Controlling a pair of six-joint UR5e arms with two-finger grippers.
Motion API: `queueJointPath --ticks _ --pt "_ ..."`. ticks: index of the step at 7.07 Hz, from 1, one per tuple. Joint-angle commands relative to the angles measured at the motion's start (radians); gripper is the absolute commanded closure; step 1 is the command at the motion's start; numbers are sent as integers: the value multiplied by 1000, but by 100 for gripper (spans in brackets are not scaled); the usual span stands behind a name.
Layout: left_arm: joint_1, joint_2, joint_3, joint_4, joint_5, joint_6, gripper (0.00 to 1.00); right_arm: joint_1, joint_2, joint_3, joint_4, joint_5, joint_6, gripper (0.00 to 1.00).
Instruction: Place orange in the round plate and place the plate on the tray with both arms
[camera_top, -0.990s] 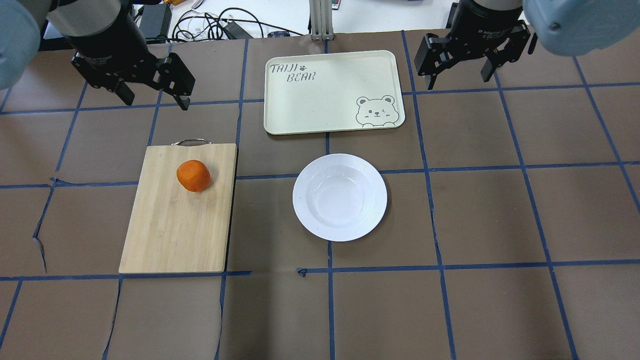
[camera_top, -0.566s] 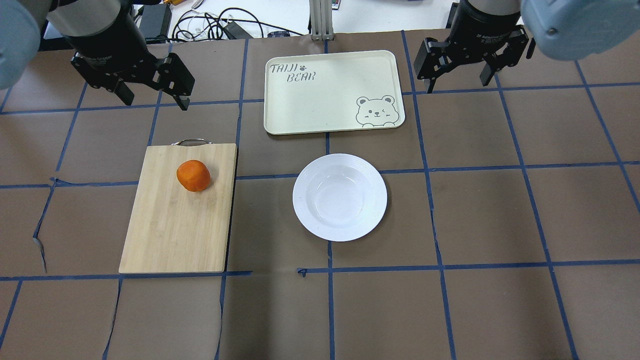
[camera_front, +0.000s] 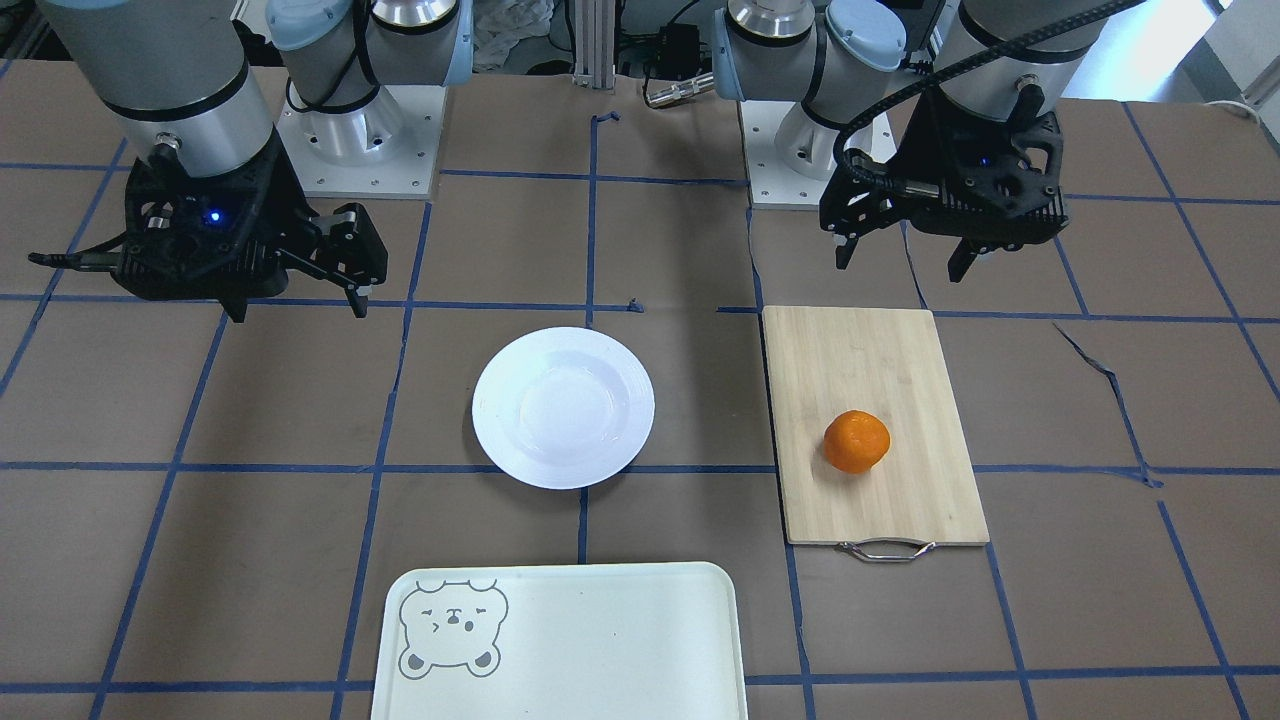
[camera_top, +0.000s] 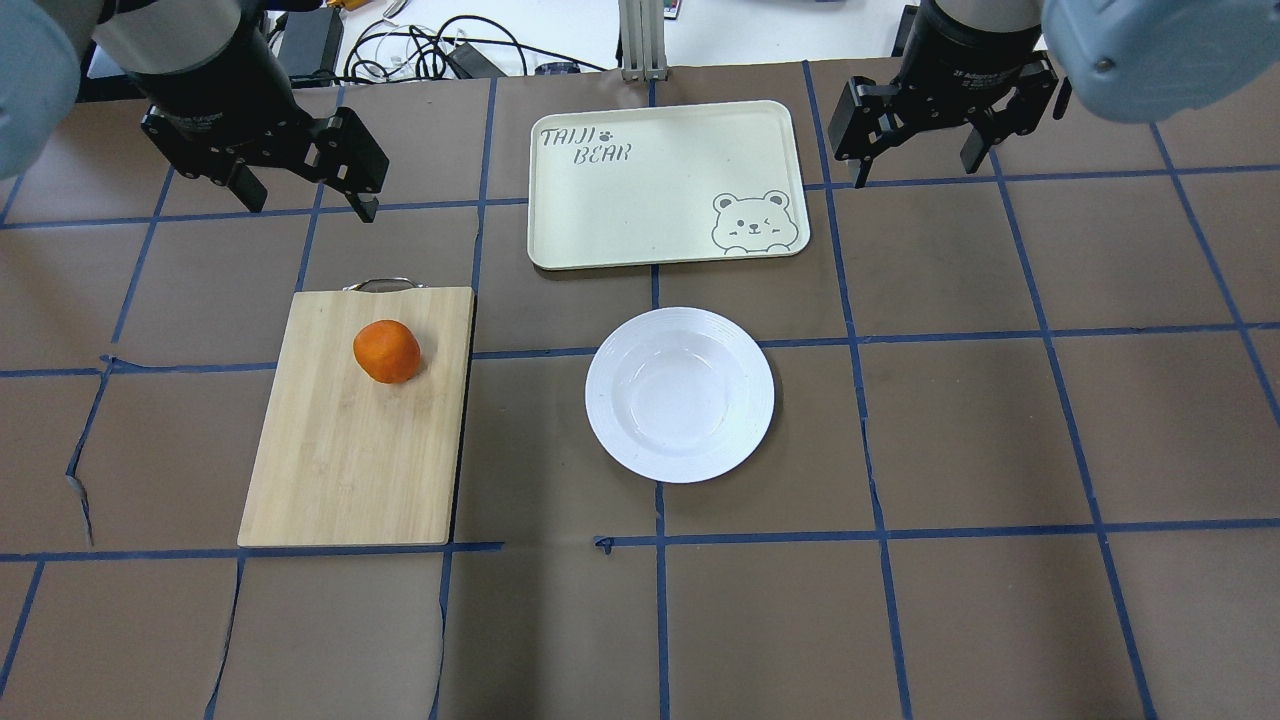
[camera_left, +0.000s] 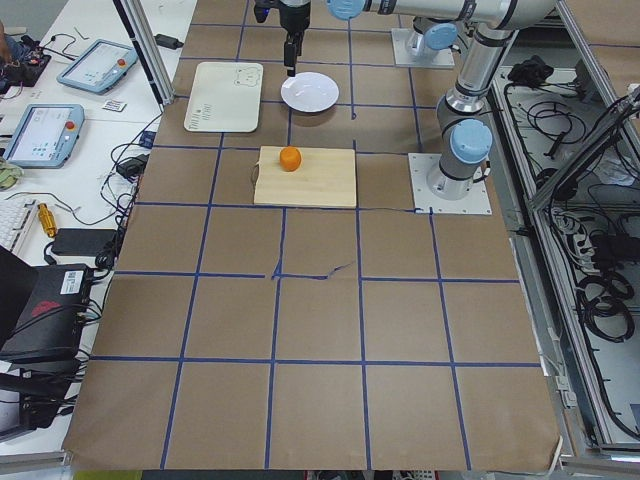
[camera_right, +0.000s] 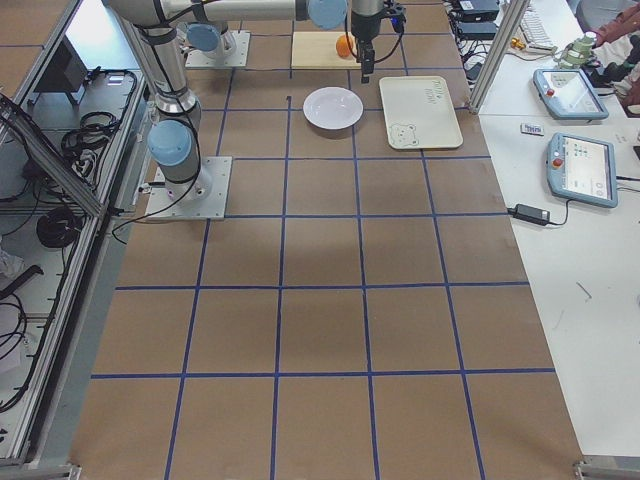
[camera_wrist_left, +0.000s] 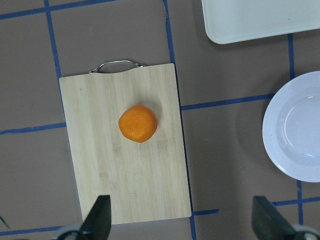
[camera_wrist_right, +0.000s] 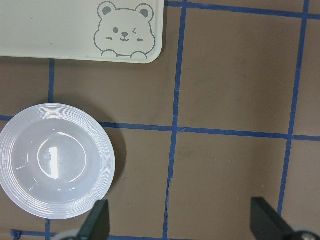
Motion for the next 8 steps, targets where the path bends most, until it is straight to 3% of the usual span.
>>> queueJointPath --ticks 1,6,8 --pt "0 -1 0 -1 1 0 0 -3 -1 0 1 -1 20 0" --pt "17 -9 0 6 -2 12 0 -1 -1 2 2 -1 20 0" --pt "43 -92 -9 9 1 -6 0 -1 -1 2 2 -1 20 0"
